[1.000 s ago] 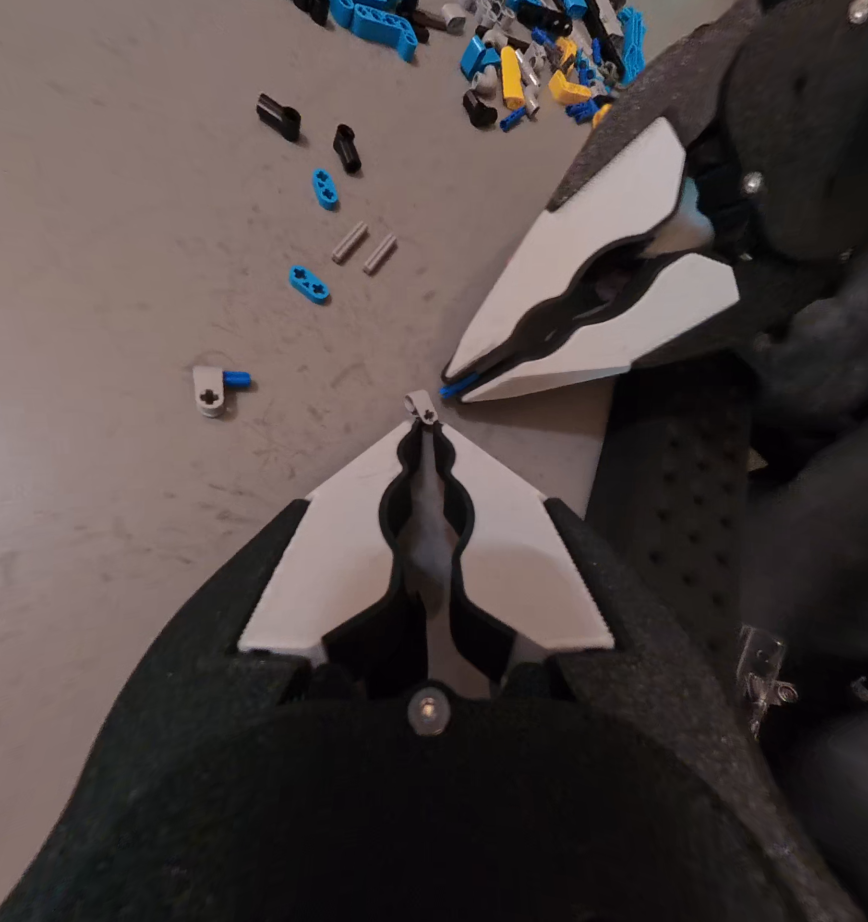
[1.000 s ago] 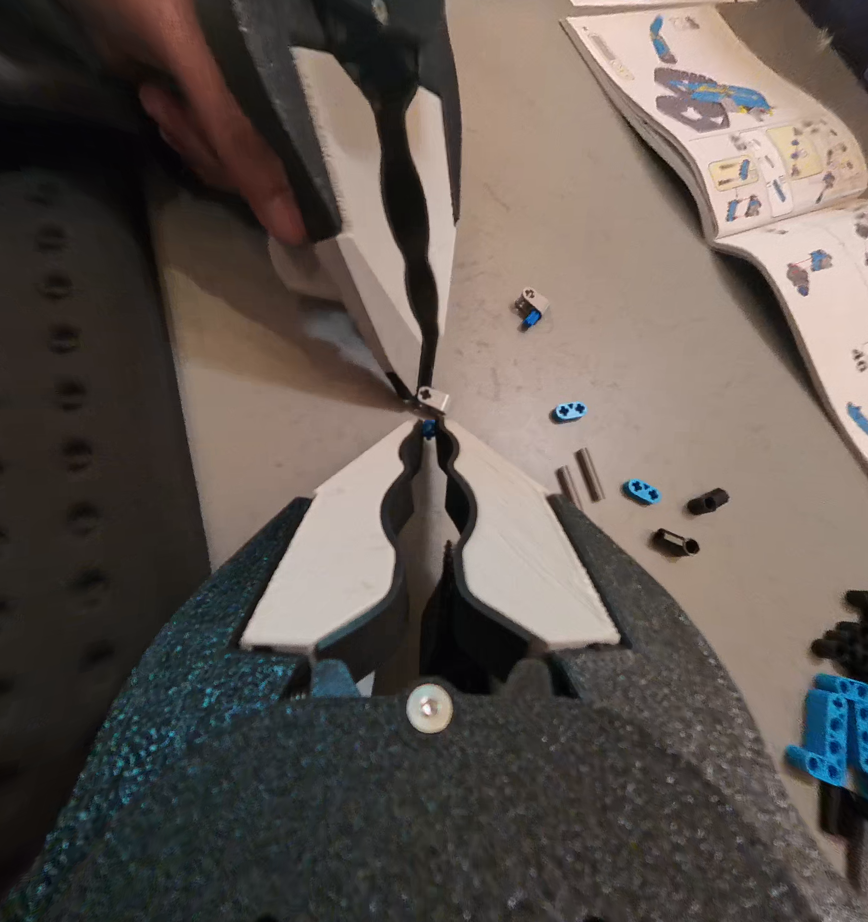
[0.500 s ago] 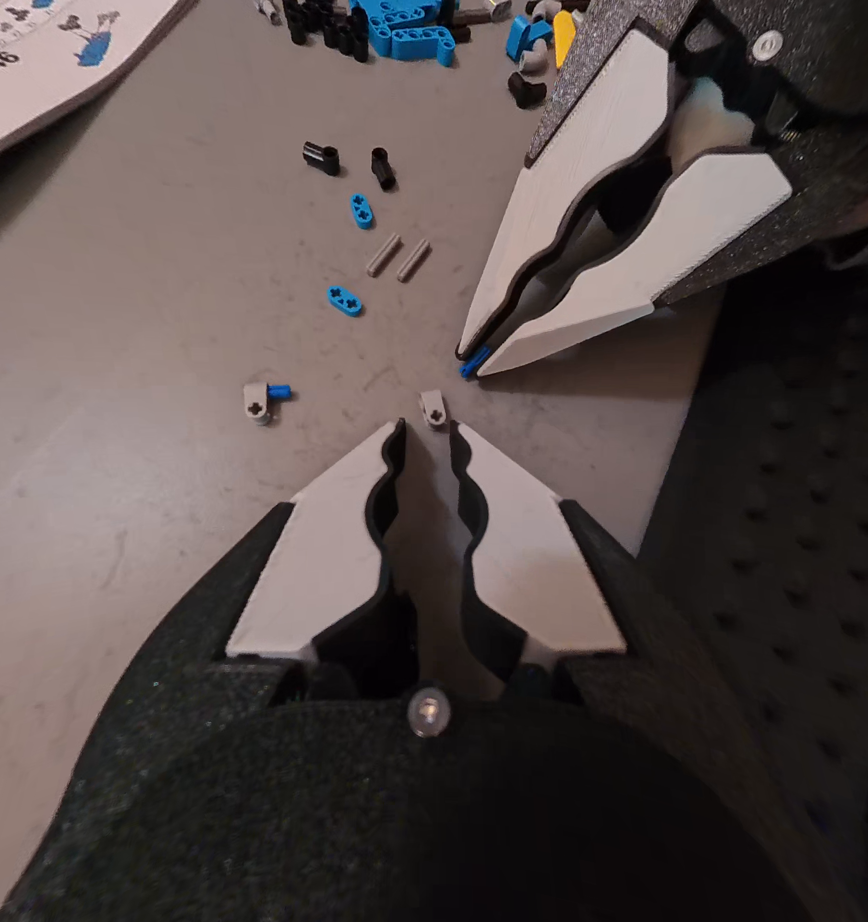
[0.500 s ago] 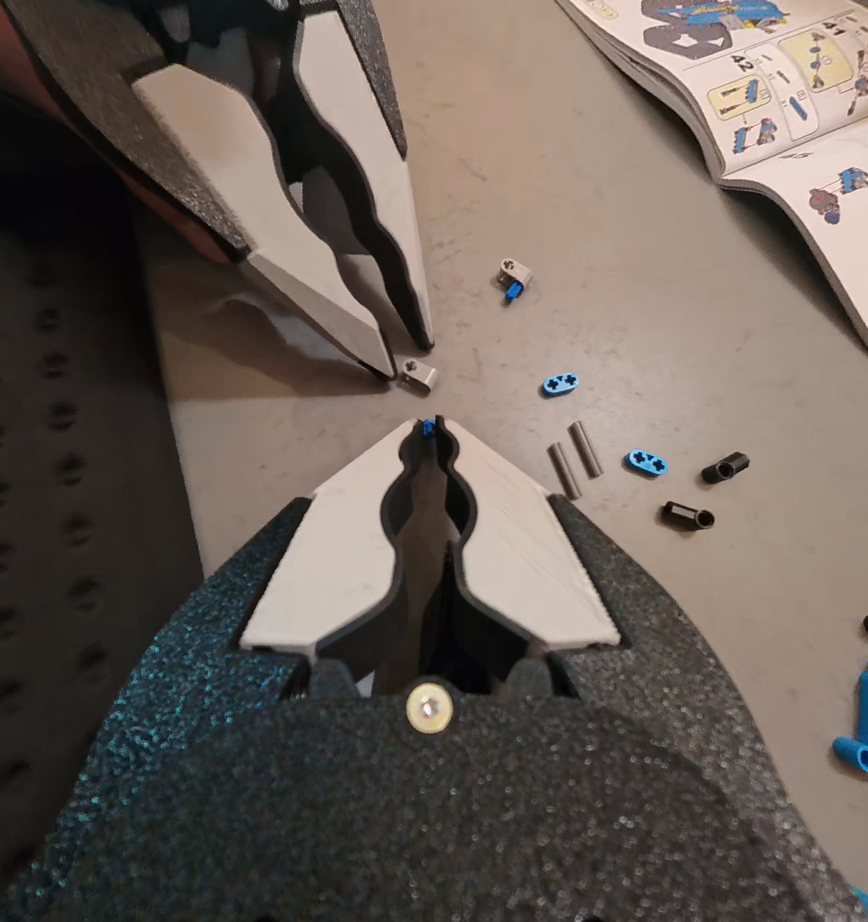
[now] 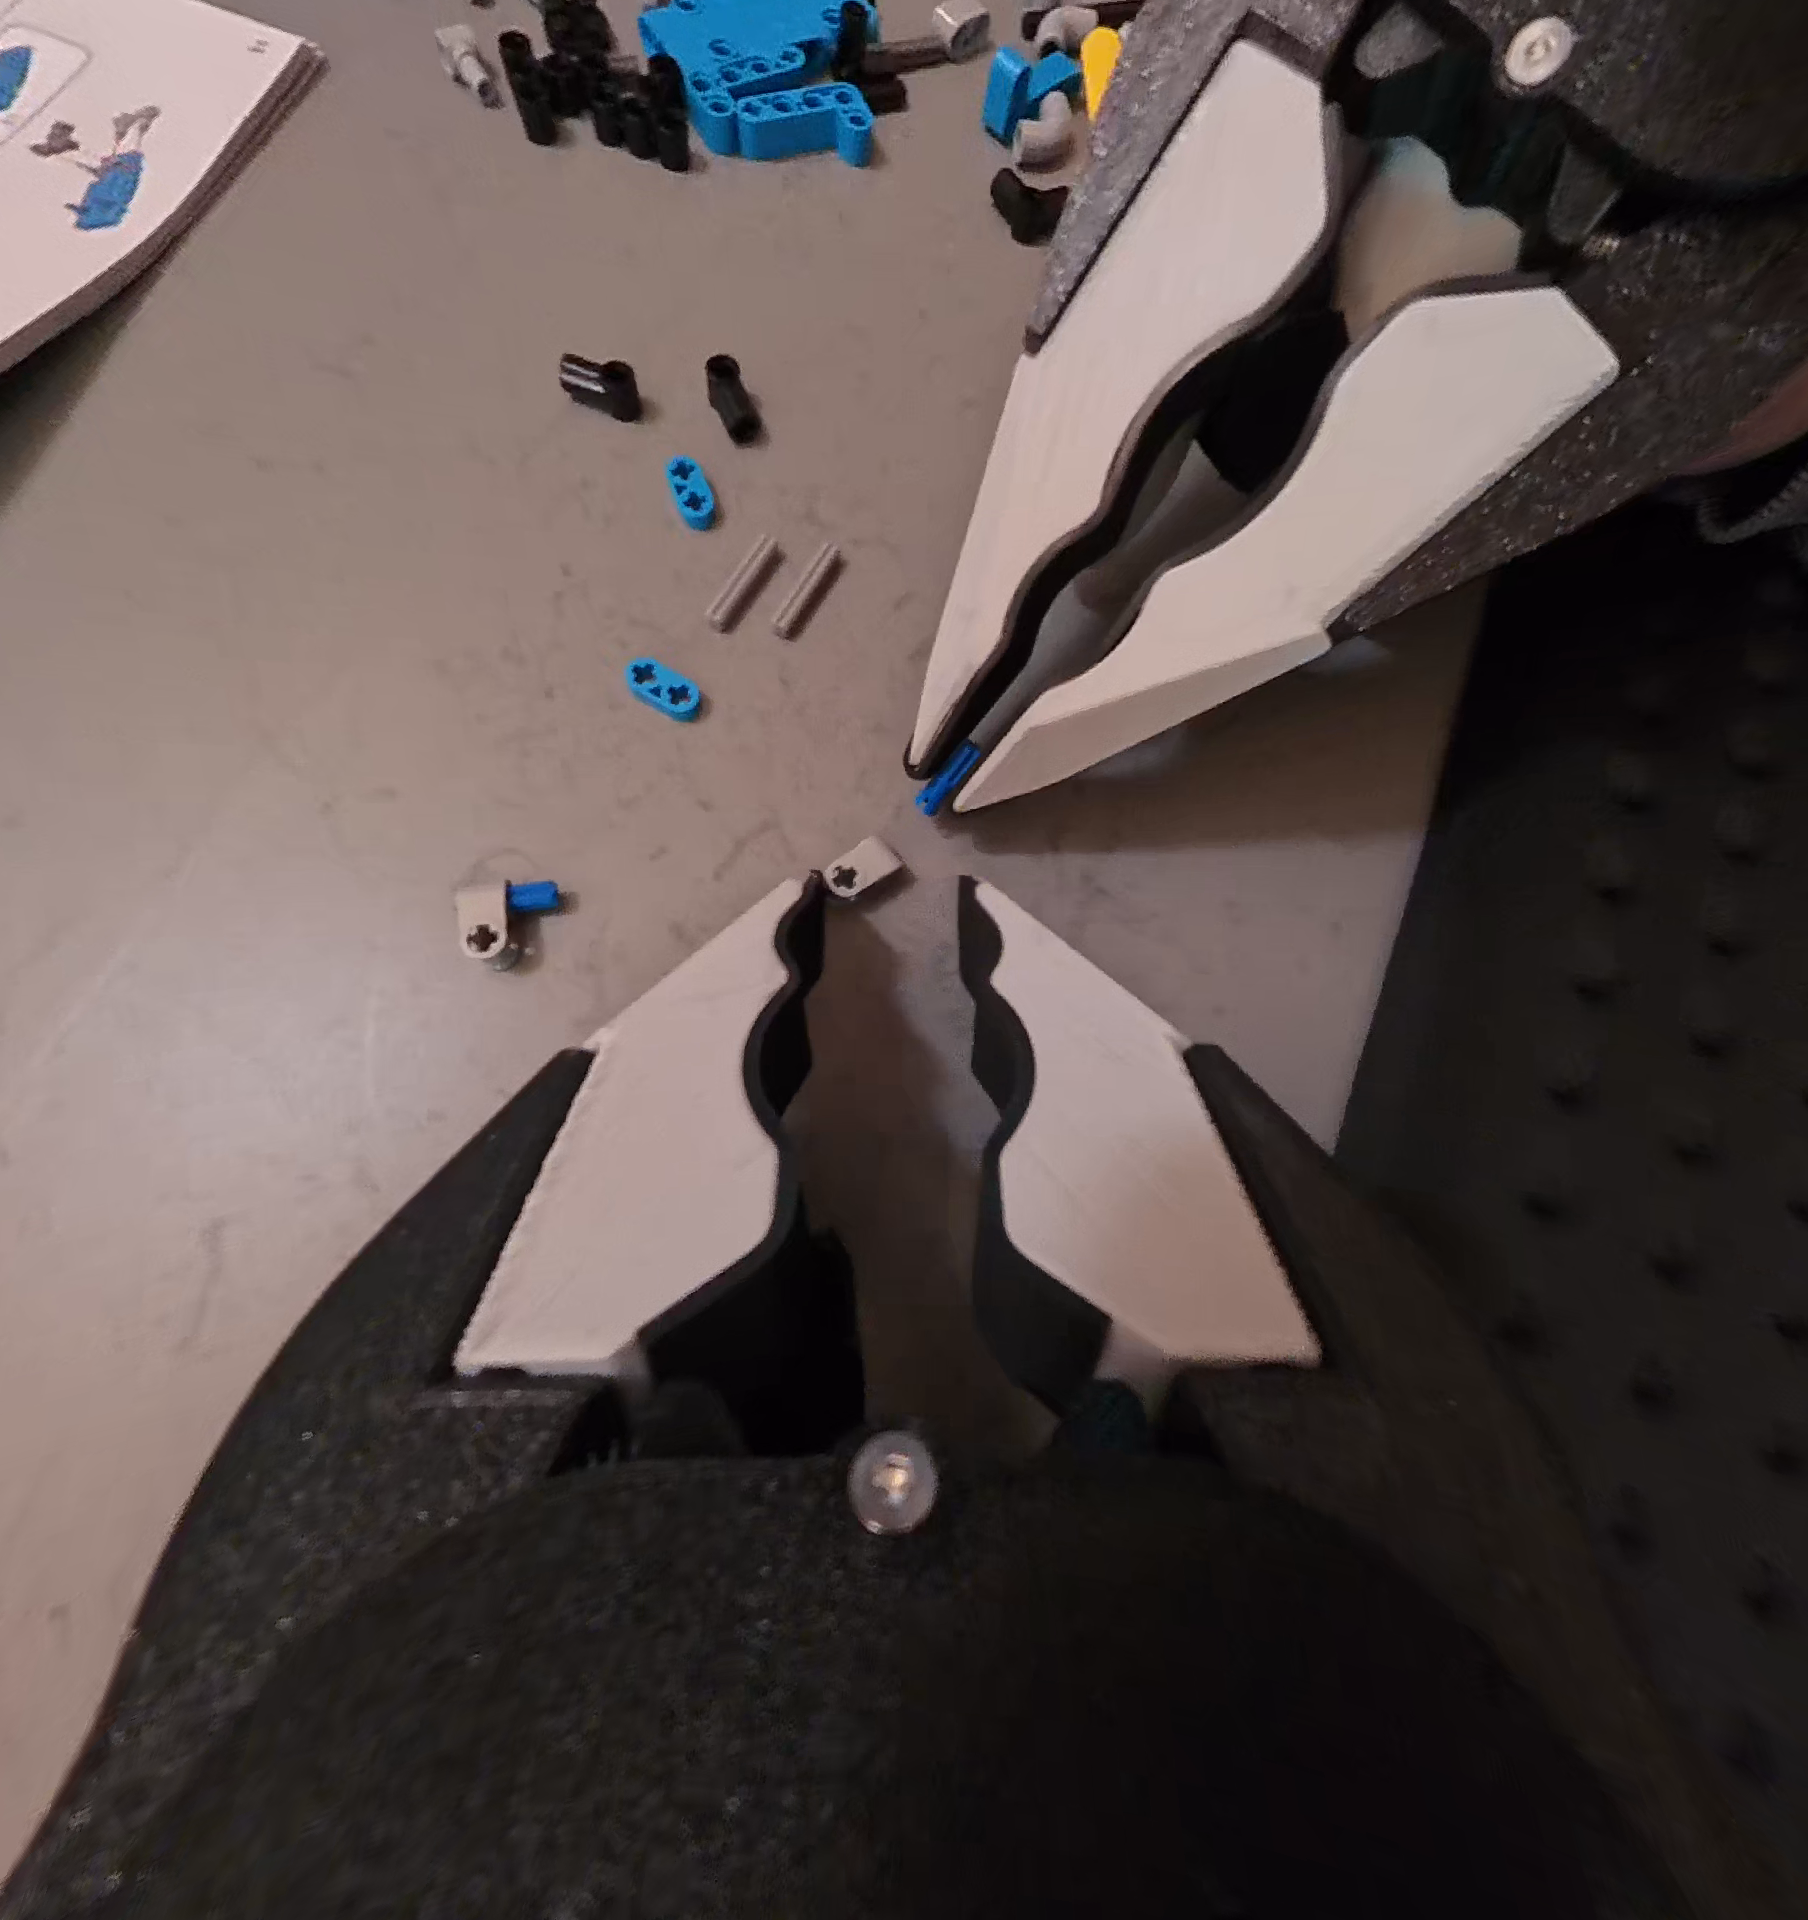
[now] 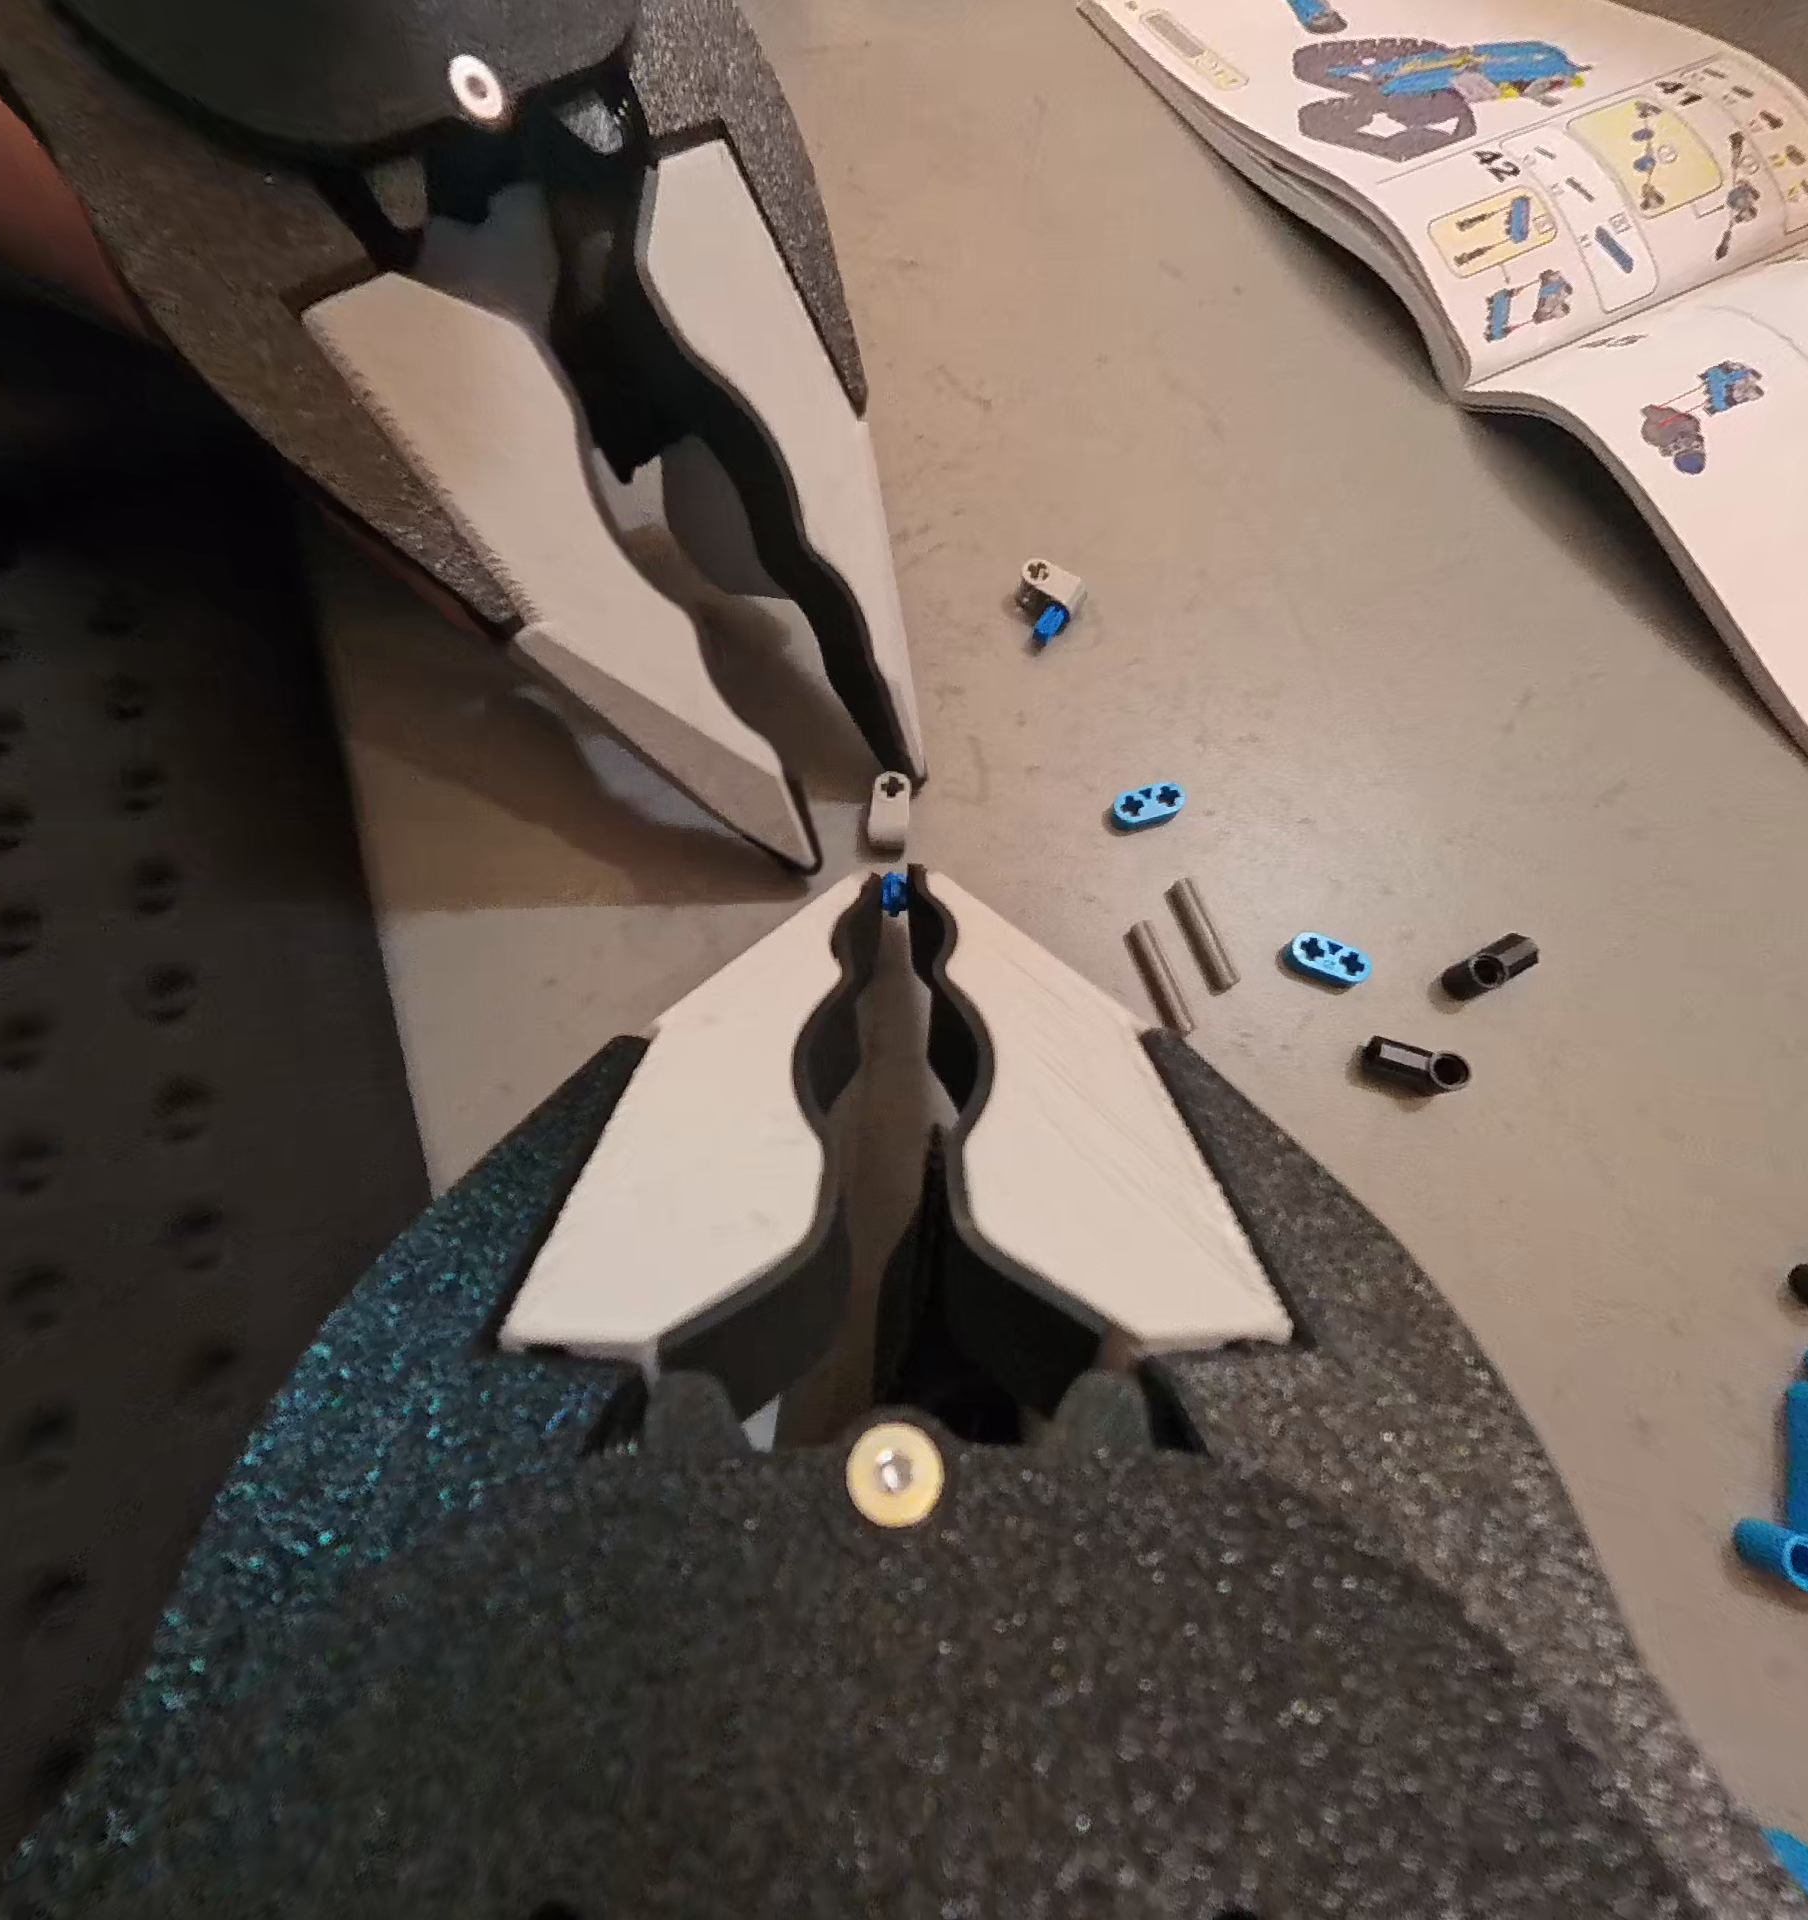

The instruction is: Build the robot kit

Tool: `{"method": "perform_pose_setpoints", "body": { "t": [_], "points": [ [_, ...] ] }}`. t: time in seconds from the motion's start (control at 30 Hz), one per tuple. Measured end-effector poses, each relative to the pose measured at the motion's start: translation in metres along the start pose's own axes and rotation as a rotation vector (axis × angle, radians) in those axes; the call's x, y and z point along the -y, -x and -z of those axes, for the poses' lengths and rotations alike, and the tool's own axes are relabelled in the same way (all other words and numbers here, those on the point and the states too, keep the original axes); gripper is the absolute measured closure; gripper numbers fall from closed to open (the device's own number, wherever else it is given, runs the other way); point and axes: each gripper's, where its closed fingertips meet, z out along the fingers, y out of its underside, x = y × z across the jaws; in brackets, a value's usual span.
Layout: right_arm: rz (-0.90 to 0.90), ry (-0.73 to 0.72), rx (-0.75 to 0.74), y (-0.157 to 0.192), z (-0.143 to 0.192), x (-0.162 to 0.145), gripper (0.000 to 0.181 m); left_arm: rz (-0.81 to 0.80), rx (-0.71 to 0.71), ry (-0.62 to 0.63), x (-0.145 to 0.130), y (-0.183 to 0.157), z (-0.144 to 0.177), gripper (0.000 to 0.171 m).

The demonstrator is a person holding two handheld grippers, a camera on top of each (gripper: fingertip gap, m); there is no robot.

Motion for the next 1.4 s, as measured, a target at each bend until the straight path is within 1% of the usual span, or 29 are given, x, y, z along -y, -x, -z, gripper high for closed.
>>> {"method": "perform_pose_setpoints", "body": {
  "t": [0.07, 0.17, 0.27, 0.33, 0.37, 0.4, 0.53, 0.67, 0.73, 0.9, 0.93, 1.07, 1.13, 1.2, 1.27, 1.4],
  "points": [
    [-0.002, 0.000, 0.006, 0.001, 0.000, 0.000, 0.177, -0.059, 0.002, -0.003, 0.003, 0.002, -0.001, 0.143],
    [0.002, 0.005, 0.011, 0.002, 0.000, -0.001, 0.176, -0.139, -0.055, 0.007, 0.005, 0.001, -0.002, 0.140],
    [0.012, 0.012, 0.014, 0.004, 0.000, -0.002, 0.176, -0.190, -0.107, 0.039, 0.001, -0.002, -0.003, 0.141],
    [0.013, 0.015, 0.017, 0.005, 0.000, -0.003, 0.176, -0.197, -0.123, 0.049, -0.003, -0.005, 0.000, 0.143],
    [0.013, 0.015, 0.016, 0.005, 0.000, -0.003, 0.177, -0.195, -0.127, 0.052, -0.004, -0.006, 0.002, 0.145],
    [0.012, 0.013, 0.016, 0.005, 0.000, -0.003, 0.176, -0.192, -0.125, 0.051, -0.005, -0.007, 0.003, 0.150],
    [0.011, 0.016, 0.020, 0.005, 0.000, -0.004, 0.177, -0.158, -0.080, 0.039, -0.004, -0.002, 0.003, 0.150],
    [0.017, 0.019, 0.016, 0.005, 0.000, -0.004, 0.177, -0.066, -0.076, 0.032, 0.000, -0.001, 0.000, 0.144],
    [0.011, 0.015, 0.015, 0.005, 0.001, -0.003, 0.177, -0.020, -0.053, 0.026, 0.002, 0.001, -0.001, 0.147],
    [0.007, 0.022, 0.017, 0.004, 0.000, -0.005, 0.176, 0.025, 0.015, 0.022, 0.002, 0.003, -0.002, 0.148],
    [0.008, 0.024, 0.017, 0.004, 0.000, -0.005, 0.176, 0.039, 0.028, 0.024, 0.002, 0.004, -0.002, 0.151],
    [0.006, 0.025, 0.019, 0.004, 0.000, -0.005, 0.177, 0.042, 0.072, 0.032, 0.001, 0.004, -0.002, 0.152],
    [0.005, 0.027, 0.020, 0.004, -0.001, -0.006, 0.176, 0.053, 0.102, 0.041, 0.000, 0.006, -0.002, 0.158],
    [0.006, 0.030, 0.020, 0.004, -0.001, -0.006, 0.177, 0.054, 0.113, 0.046, 0.000, 0.006, -0.002, 0.159],
    [0.006, 0.030, 0.020, 0.004, -0.001, -0.006, 0.176, 0.057, 0.112, 0.046, -0.001, 0.006, -0.001, 0.165],
    [0.001, 0.019, 0.013, 0.003, 0.001, -0.004, 0.177, 0.027, 0.091, 0.040, -0.002, 0.003, 0.000, 0.165]
  ]
}}
